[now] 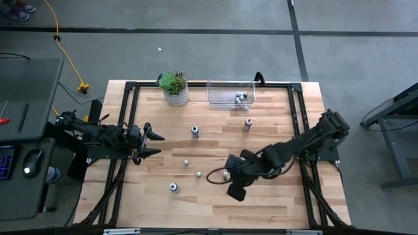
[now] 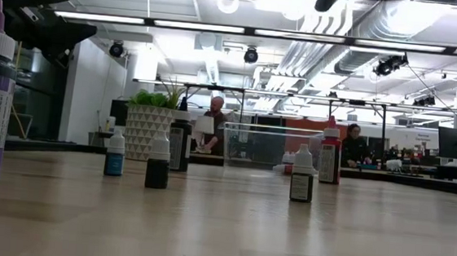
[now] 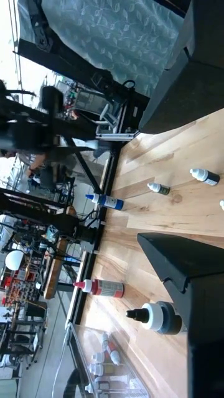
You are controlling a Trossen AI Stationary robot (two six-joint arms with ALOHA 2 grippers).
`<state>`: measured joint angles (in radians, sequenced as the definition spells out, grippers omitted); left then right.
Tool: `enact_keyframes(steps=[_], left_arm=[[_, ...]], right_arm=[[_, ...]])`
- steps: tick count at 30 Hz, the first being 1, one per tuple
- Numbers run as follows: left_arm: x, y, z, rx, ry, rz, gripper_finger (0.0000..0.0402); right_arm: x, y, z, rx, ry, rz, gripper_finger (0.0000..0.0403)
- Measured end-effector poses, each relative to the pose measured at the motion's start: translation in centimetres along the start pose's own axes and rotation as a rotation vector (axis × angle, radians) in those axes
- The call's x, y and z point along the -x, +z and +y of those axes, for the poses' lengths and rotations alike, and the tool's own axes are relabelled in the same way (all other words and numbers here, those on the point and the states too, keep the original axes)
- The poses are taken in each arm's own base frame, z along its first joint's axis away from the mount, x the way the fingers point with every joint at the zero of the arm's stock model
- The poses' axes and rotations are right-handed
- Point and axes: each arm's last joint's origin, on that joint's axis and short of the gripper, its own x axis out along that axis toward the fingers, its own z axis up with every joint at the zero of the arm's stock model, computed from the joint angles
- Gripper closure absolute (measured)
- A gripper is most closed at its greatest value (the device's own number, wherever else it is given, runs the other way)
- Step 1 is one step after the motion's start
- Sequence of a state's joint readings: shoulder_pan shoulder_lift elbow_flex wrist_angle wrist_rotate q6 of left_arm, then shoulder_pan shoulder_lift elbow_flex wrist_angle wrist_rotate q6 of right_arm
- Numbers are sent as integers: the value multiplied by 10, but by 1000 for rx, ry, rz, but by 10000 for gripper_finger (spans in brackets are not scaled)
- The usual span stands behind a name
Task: Pick & Place food coloring
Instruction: Put the small purple food coloring bottle into the bin
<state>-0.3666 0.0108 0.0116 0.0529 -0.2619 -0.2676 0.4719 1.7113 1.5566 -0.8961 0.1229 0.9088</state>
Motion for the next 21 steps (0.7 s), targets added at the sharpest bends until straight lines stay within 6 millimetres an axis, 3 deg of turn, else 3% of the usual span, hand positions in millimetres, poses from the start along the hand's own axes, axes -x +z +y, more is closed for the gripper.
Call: enact_keyframes(steps=[11,16,21], left_arm=[[0,0,0,0,0,0,130],[0,0,0,0,0,0,130],[0,0,0,0,0,0,130]], right_arm=[[42,33,-20,68,-52,-334,364],[47,60,-37,92,-99,-429,364],[67,95,-52,136,-218,-519,364]])
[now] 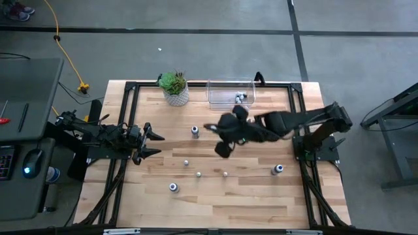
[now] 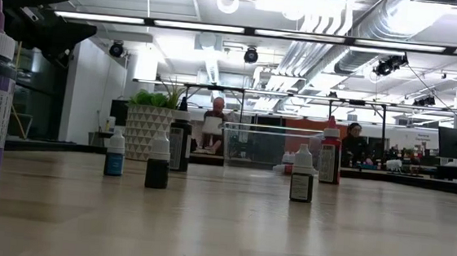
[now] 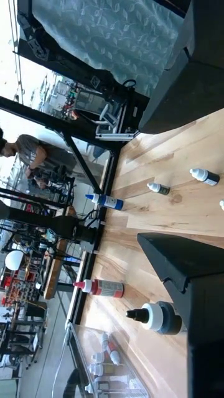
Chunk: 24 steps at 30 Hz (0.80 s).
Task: Pick & Place food coloring
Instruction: Put the small purple food coloring bottle into the bin
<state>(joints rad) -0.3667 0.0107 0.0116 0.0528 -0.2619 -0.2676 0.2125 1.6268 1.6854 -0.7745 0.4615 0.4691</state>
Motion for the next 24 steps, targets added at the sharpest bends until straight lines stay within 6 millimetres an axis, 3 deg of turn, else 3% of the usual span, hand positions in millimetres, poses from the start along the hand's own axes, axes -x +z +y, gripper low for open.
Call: enact_keyframes(steps=[8,14,18,24], left_arm=[[0,0,0,0,0,0,130],[0,0,0,0,0,0,130],[0,0,0,0,0,0,130],[0,0,0,0,0,0,130]], right_arm=[[-7,62,-49,61,-201,4,364],[-18,93,-103,-8,-314,31,357],[-26,97,-150,-83,-360,98,364],[-50,73,-218,-168,-465,289,358]])
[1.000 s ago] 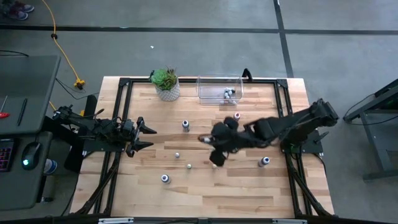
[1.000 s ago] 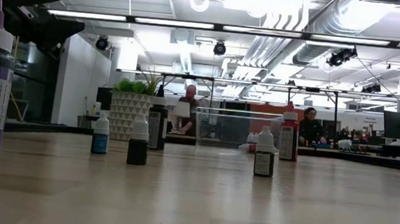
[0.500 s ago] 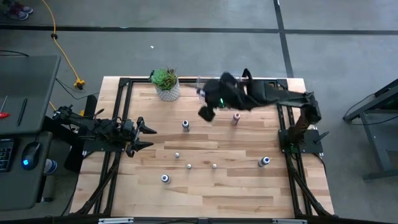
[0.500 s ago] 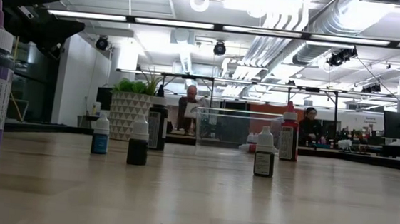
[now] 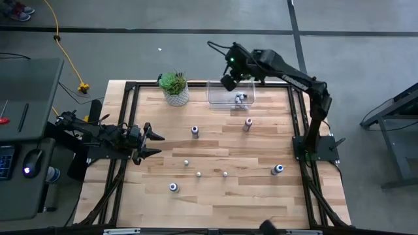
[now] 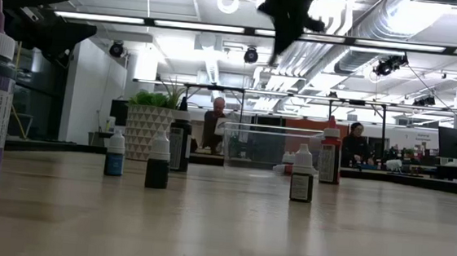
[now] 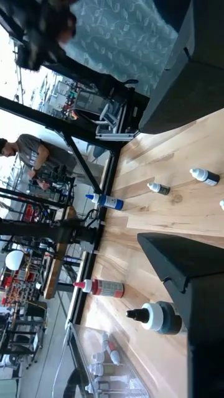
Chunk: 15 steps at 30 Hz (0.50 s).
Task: Pick & Place food coloring
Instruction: Put the small purple food coloring bottle into the bin
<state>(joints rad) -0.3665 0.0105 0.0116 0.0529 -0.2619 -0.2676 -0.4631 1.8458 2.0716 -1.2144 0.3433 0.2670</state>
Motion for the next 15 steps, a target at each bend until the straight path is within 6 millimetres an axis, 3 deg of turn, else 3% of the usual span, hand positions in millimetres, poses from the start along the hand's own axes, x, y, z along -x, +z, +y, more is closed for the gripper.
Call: enact_keyframes(steps=[9,15], left_arm=[[0,0,0,0,0,0,130],[0,0,0,0,0,0,130]], right_arm=[[-78,-35,-39,52,-6,262,357],[-110,-60,-50,44,54,364,358]])
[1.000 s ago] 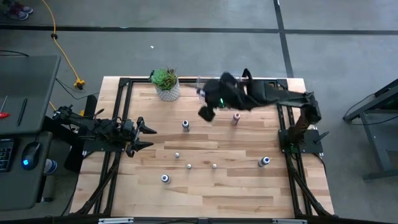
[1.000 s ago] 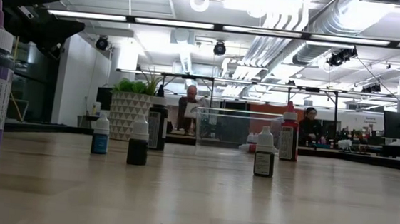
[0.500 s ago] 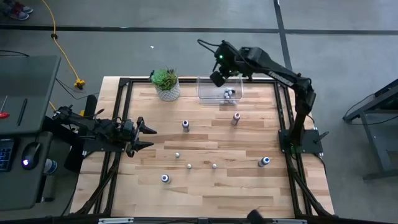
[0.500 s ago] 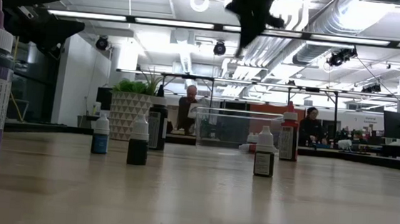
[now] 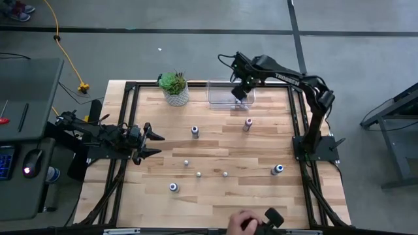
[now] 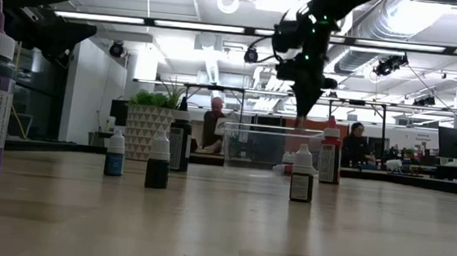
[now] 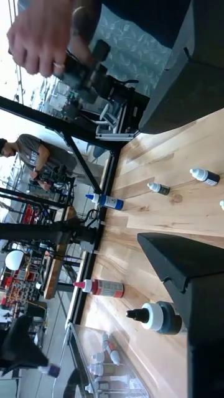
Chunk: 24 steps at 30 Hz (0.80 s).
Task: Pick & Place food coloring
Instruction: Put the small purple food coloring bottle into the bin
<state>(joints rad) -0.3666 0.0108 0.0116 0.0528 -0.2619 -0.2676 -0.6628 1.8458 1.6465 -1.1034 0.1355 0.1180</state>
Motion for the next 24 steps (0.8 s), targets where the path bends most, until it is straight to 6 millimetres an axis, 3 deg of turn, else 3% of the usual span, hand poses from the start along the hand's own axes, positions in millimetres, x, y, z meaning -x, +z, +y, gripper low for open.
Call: enact_keyframes(steps=[12,24], left_arm=[[0,0,0,0,0,0,130],[0,0,0,0,0,0,130]], right_arm=[[-25,-15,-7,-51,72,102,357],[-48,-14,-4,-89,101,164,354]])
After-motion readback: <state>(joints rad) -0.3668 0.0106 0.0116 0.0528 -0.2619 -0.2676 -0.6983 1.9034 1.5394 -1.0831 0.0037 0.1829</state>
